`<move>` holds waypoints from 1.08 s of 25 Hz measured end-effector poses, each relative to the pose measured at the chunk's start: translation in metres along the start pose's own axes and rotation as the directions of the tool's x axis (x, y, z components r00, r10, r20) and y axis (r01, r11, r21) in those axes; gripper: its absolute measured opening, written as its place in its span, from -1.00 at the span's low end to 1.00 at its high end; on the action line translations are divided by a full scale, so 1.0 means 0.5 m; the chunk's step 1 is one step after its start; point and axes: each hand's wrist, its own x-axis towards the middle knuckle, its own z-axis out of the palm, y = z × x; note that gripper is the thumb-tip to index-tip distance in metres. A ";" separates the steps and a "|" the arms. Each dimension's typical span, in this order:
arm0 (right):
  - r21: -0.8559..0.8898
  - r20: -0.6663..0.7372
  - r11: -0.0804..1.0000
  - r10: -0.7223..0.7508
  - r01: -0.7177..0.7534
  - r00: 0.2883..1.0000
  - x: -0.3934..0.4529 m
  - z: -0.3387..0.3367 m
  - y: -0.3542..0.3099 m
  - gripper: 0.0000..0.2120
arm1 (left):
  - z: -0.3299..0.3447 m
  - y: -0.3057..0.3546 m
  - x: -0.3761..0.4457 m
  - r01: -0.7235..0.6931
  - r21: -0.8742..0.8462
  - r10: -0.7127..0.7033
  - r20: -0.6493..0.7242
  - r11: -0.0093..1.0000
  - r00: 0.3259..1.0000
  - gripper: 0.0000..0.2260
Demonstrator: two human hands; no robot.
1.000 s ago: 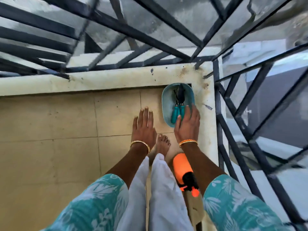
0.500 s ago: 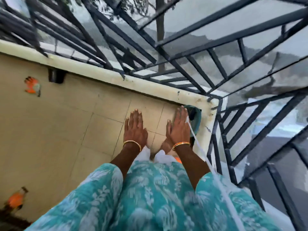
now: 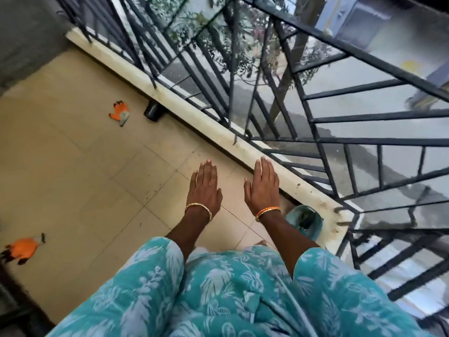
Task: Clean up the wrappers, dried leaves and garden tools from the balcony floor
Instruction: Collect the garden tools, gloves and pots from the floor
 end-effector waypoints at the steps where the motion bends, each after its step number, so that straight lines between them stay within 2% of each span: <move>1: 0.006 0.005 1.000 -0.021 0.021 1.000 -0.001 0.008 -0.045 -0.45 | -0.006 -0.039 -0.004 0.020 -0.002 -0.020 -0.004 1.000 1.000 -0.40; 5: -0.002 0.011 0.993 -0.117 0.117 0.993 -0.003 0.061 -0.208 -0.45 | -0.015 -0.193 -0.022 0.111 0.017 -0.111 -0.021 0.994 0.994 -0.40; 10: 0.066 0.077 0.973 -0.225 0.220 0.971 -0.004 0.120 -0.388 -0.45 | -0.013 -0.362 -0.070 0.261 -0.027 -0.261 -0.016 0.965 0.965 -0.39; 14: 0.076 0.097 0.928 -0.370 0.364 0.924 0.029 0.147 -0.498 -0.45 | -0.007 -0.466 -0.088 0.413 -0.071 -0.415 -0.003 0.908 0.910 -0.40; 19: 0.100 0.180 0.876 -0.483 0.472 0.857 0.108 0.199 -0.606 -0.48 | 0.006 -0.563 -0.077 0.580 -0.148 -0.577 0.065 0.801 0.814 -0.40; 24: 0.119 0.222 0.873 -0.488 0.474 0.844 0.280 0.266 -0.682 -0.50 | -0.004 -0.673 0.048 0.656 -0.189 -0.640 0.145 0.730 0.754 -0.42; 27: 0.160 0.269 0.901 -0.433 0.404 0.860 0.411 0.283 -0.723 -0.52 | -0.032 -0.748 0.150 0.692 -0.199 -0.670 0.173 0.694 0.722 -0.42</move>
